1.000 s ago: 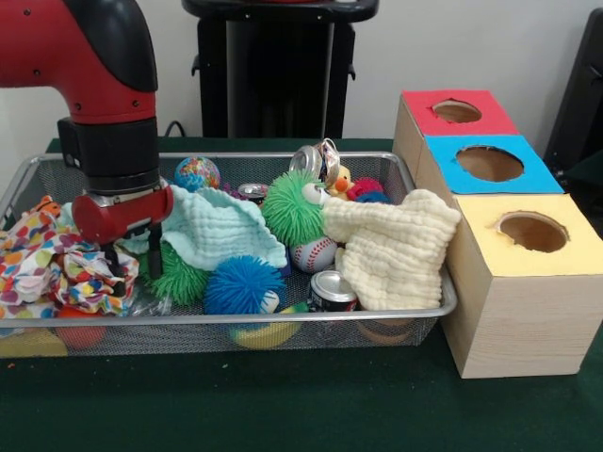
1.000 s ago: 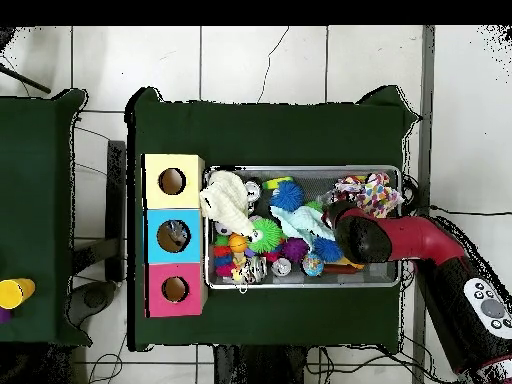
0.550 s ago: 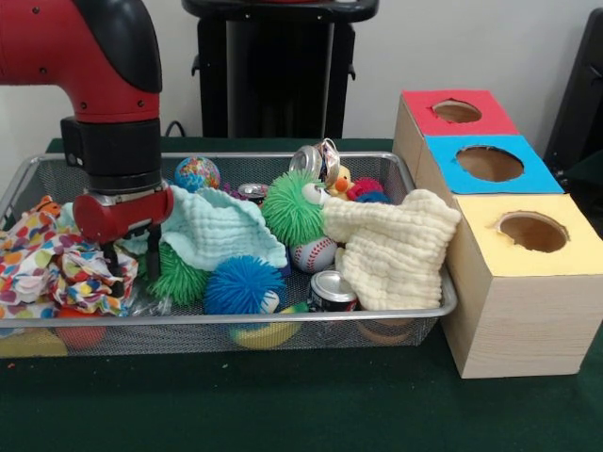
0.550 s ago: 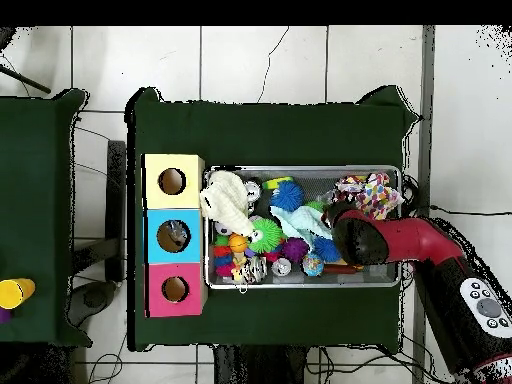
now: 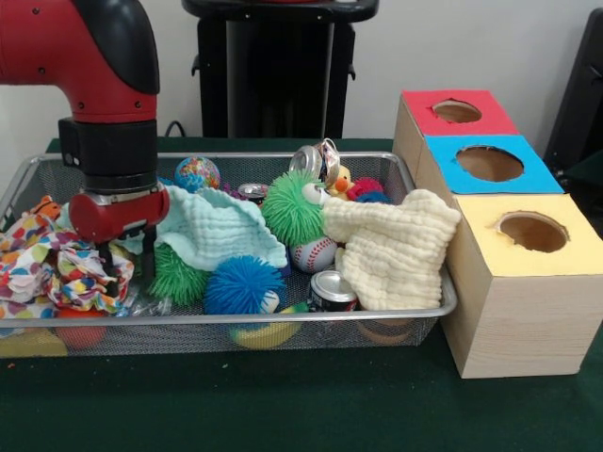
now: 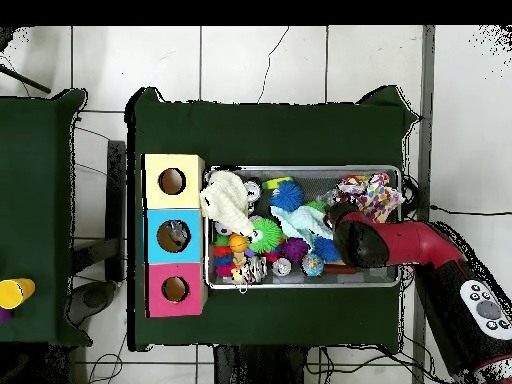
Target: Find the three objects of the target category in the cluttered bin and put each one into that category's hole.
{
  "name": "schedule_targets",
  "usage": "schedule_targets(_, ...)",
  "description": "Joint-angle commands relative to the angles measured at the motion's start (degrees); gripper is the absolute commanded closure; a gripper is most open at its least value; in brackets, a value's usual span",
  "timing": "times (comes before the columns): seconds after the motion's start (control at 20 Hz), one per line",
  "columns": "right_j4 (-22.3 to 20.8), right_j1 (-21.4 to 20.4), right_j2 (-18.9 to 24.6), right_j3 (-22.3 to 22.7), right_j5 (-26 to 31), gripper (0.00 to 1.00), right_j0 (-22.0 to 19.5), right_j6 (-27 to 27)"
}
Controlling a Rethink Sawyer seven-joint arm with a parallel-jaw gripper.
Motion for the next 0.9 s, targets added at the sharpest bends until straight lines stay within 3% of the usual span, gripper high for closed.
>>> schedule_targets(0.05, 0.39, 2.17, -3.47, 2.22, -1.00, 0.00, -0.38, 8.37)
schedule_targets(0.35, -1.05, 6.79, -3.28, -0.60, -1.18, 0.00, -0.77, 5.77)
schedule_targets(0.65, -1.52, 6.85, -4.51, -1.32, -1.26, 0.00, 0.20, 6.00)
schedule_targets(0.9, -1.27, 7.55, -2.77, -0.71, -1.85, 0.00, -1.49, 4.24)
